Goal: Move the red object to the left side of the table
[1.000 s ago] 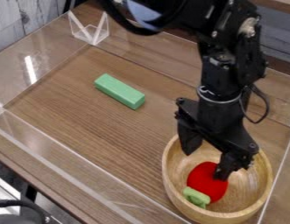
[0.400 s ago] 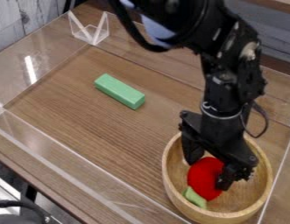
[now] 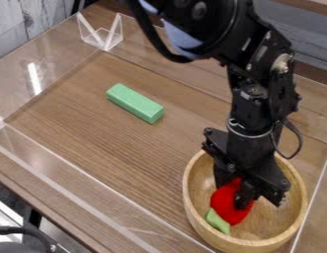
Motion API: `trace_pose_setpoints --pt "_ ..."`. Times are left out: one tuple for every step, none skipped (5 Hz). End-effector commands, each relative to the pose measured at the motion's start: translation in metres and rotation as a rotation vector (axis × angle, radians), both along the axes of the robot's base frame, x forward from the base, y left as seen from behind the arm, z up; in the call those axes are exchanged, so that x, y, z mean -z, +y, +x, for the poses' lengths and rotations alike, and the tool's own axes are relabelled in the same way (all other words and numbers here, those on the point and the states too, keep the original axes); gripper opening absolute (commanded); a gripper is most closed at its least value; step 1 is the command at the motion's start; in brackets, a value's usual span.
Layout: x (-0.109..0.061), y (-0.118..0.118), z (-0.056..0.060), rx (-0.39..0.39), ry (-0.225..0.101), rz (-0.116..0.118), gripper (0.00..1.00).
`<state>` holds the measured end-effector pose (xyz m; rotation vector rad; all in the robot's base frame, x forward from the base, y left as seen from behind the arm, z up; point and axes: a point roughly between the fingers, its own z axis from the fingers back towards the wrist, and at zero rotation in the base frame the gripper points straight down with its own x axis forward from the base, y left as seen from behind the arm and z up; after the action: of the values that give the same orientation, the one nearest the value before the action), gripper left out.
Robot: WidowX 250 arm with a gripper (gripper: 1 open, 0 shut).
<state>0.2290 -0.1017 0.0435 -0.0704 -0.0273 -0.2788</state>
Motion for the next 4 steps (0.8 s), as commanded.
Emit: trace_pose_setpoints --pt "-0.026 0.000 0.006 -0.001 -0.055 -0.022 0.00" --pt "-0.047 0.008 0.006 -0.012 -0.077 -0.025 0.00" --pt "-0.071 0.030 0.010 -0.105 -0.113 -0.022 0.00" --pt "-0.083 0.070 0.021 -0.206 -0.134 -0.014 0.00"
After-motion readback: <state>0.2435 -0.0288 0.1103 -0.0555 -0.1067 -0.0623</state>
